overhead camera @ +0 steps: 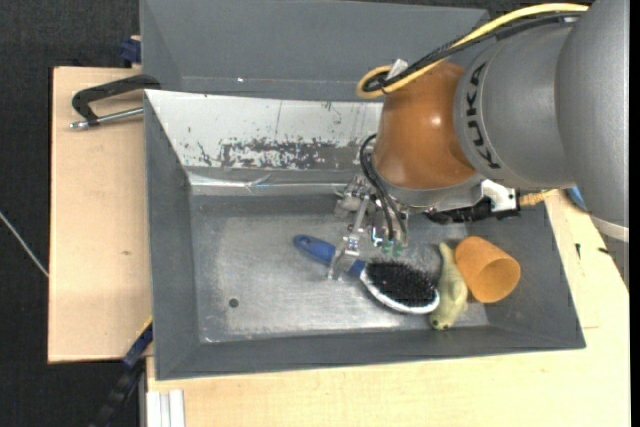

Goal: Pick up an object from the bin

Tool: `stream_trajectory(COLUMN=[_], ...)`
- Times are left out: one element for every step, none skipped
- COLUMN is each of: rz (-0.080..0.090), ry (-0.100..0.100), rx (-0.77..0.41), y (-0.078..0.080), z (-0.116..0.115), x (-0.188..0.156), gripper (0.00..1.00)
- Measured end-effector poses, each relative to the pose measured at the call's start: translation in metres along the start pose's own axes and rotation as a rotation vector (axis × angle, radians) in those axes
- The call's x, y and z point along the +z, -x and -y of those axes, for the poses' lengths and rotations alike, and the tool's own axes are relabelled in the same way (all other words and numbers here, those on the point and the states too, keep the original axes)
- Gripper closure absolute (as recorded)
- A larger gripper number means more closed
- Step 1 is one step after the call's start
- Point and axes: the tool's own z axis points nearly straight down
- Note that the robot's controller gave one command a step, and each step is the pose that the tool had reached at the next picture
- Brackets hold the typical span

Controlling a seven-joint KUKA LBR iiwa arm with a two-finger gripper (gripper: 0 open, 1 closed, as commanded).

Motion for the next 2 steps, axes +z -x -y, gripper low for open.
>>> stream_trajectory(rz=[-0.007,-0.001], ry=[-0.003,-0.001], rx=[0.243,0.507], y=[-0.011,-0.021], z=[0.005,-0.004], x=[0.001,0.029], gripper=[0.00,0.00])
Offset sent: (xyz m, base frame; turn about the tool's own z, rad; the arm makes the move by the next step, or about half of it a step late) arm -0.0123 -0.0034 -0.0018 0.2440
